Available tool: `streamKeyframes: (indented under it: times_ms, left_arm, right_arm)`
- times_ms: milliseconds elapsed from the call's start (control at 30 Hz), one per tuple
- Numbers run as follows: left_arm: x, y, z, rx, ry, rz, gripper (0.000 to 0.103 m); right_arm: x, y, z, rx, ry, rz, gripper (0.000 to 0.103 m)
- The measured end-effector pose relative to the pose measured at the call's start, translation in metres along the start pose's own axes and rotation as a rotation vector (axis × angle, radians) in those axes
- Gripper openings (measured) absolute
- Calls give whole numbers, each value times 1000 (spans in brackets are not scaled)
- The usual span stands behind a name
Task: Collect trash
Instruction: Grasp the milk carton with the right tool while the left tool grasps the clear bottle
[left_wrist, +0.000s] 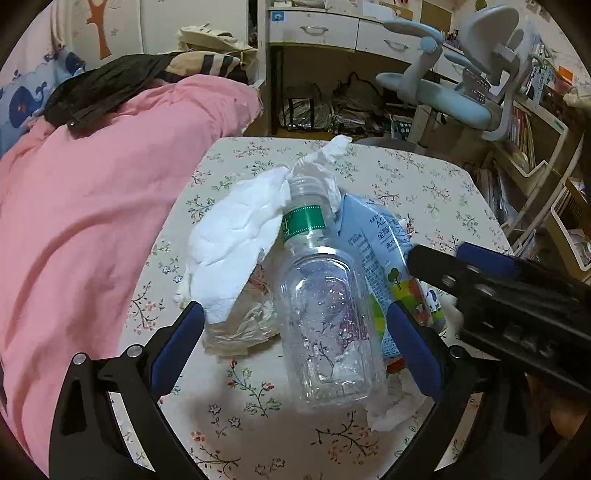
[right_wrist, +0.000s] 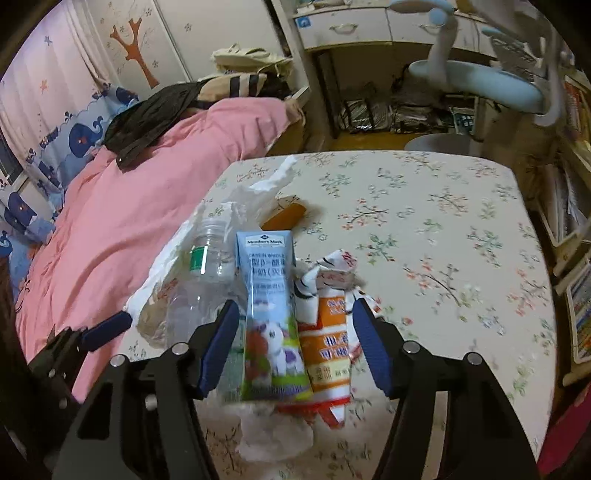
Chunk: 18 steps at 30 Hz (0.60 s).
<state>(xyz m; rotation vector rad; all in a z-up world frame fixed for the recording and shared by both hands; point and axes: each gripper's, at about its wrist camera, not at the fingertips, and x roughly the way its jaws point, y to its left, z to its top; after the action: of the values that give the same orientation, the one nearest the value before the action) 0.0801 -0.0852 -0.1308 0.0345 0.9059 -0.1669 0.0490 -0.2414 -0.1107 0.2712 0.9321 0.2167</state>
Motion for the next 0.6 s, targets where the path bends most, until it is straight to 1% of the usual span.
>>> streamKeyframes:
  times_ms: [67, 133, 200, 233, 300, 333, 367, 400, 500, 600]
  left_arm:
    - [4, 1, 1, 1, 5, 9, 95]
    - [7, 5, 2, -5, 10, 0, 94]
    - [11, 8, 5, -11, 16, -27, 90]
    - [12, 8, 6, -10, 17, -40, 89]
    - [14, 8, 7, -5, 21, -62, 82]
    - [16, 6, 8, 3, 24, -79, 79]
    - [17, 5, 8, 8, 27, -94, 70]
    - [20, 3, 8, 14, 38, -117, 57]
    - [19, 2, 8, 26, 40, -123, 57]
    - [10, 11, 10, 2, 32, -151, 56]
  right_arm:
    - [10, 0, 3, 8, 23, 24, 54]
    - [20, 2, 4, 7, 50, 36, 45]
    - [25, 1, 3, 9, 71, 43, 41]
    - [27, 0, 2, 12, 77, 50, 36]
    - [28, -1, 3, 16, 81, 61, 31]
    - [28, -1, 2, 18, 78, 68, 31]
    - [28, -1, 2, 18, 77, 70, 31]
    - [29, 0, 3, 15, 77, 70, 30]
    - [24, 2, 4, 10, 52, 62, 30]
    - [11, 1, 8, 19, 9, 64, 30]
